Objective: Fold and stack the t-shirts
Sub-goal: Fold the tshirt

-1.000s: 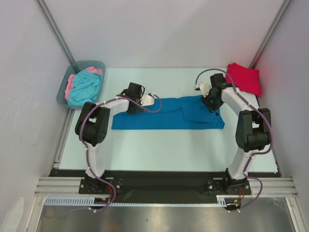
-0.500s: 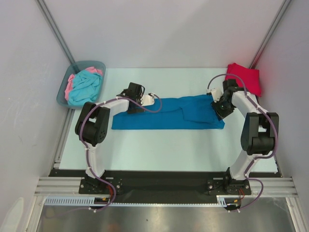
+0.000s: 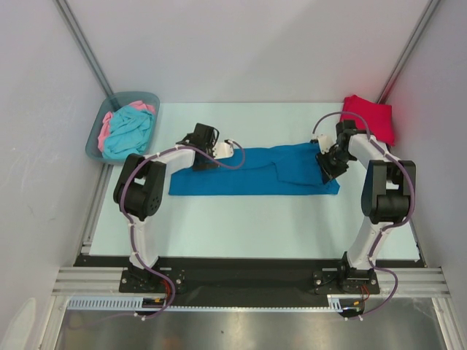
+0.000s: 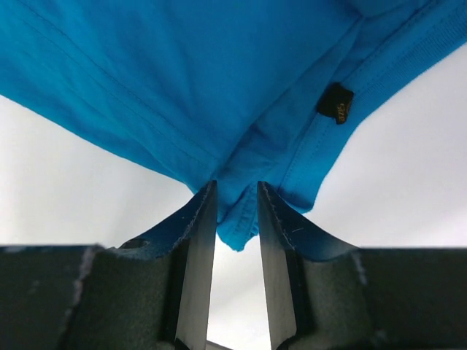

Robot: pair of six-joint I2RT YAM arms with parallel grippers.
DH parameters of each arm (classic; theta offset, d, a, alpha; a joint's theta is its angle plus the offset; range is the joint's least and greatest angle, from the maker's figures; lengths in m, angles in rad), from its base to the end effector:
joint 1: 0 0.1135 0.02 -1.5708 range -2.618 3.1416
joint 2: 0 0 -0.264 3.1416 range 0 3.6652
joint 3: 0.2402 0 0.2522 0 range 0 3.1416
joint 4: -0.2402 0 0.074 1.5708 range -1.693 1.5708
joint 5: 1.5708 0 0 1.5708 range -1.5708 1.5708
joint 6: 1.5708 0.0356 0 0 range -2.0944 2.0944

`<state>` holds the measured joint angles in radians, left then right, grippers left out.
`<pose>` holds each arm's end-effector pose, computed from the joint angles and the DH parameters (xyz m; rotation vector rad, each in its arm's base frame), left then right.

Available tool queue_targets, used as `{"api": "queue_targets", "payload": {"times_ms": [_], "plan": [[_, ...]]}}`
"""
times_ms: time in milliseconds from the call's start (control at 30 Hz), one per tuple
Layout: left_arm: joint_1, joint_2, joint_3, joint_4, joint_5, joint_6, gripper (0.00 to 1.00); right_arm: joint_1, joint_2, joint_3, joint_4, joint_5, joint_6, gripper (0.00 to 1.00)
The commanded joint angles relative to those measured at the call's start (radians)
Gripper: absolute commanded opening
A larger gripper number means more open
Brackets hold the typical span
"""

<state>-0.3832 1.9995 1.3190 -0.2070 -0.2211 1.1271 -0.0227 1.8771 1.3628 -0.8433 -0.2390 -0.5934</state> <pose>0.3985 -0.1522 0.1618 1.6551 1.9035 0.5864 0.3655 0.0001 0.1908 -0.8396 2.7318 0.2342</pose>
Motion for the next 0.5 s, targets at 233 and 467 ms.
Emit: {"api": "queue_targets", "payload": {"times_ms": [233,467], "plan": [[0.0,0.004,0.071,-0.017,0.02,0.014,1.0,0.009,0.042,0.036,0.026,-0.026,0.04,0.33],[0.0,0.004,0.071,-0.019,0.023,0.014,1.0,0.007,0.051,0.027,0.046,-0.003,0.044,0.31]]}}
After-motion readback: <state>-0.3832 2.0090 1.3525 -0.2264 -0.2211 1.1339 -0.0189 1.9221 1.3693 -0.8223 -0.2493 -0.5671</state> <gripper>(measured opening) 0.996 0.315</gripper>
